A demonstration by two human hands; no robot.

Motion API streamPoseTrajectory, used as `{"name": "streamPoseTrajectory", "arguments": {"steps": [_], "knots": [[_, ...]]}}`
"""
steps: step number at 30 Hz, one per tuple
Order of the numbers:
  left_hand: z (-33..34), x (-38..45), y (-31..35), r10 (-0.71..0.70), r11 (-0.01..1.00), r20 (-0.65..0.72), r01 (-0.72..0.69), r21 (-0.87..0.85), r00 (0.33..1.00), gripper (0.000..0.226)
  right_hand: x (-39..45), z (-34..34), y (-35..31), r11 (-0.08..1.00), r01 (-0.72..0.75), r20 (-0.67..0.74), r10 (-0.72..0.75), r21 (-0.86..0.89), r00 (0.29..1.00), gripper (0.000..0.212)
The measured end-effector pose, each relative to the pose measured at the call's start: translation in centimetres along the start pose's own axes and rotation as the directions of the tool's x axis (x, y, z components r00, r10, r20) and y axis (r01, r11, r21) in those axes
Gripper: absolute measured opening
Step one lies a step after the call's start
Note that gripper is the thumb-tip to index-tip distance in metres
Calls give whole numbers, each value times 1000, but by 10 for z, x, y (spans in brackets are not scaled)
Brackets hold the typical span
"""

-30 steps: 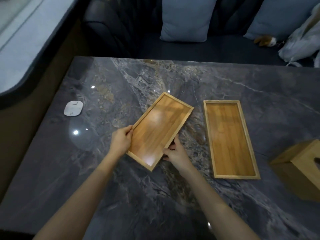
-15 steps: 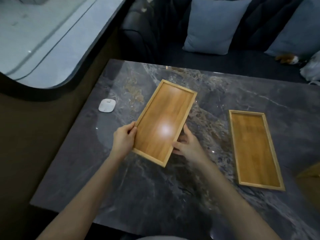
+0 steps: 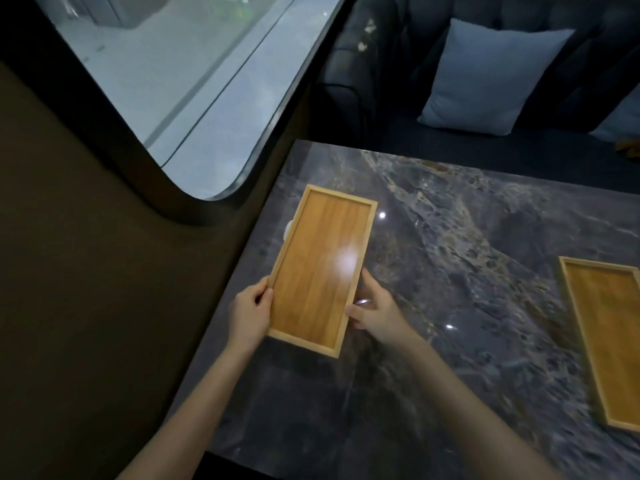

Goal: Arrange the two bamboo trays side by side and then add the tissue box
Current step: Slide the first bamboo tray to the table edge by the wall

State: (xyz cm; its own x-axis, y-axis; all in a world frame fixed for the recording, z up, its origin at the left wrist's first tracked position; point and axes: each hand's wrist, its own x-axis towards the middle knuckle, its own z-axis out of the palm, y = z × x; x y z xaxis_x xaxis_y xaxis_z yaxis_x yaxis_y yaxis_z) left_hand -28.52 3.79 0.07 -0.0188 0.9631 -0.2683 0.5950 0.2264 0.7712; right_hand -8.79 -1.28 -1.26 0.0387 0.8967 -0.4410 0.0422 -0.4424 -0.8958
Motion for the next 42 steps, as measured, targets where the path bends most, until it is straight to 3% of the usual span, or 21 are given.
{"name": "streamPoseTrajectory", "arguments": {"steps": [9, 14, 24, 33, 42], "knots": [[-29, 26, -51, -128, 989, 93, 120, 91, 987, 39, 39, 51, 11, 972, -179, -30, 176, -151, 984, 80], [-25, 36, -60, -154, 984, 102, 143, 106, 983, 37, 51, 59, 9, 960, -245, -53, 240, -133, 969, 78], [-21, 52, -64, -103, 985, 52, 95, 143, 993, 36, 69, 67, 9, 945, -200, -112, 176, -259, 978, 35], [-22, 54, -77, -65, 979, 0, 63, 195, 998, 35, 83, 88, 22, 897, -178, -177, 114, -405, 978, 46], [-17, 52, -81, -8, 913, 8, 4, 409, 1000, 41, 82, 101, 22, 847, -211, -248, 98, -488, 964, 48]]}}
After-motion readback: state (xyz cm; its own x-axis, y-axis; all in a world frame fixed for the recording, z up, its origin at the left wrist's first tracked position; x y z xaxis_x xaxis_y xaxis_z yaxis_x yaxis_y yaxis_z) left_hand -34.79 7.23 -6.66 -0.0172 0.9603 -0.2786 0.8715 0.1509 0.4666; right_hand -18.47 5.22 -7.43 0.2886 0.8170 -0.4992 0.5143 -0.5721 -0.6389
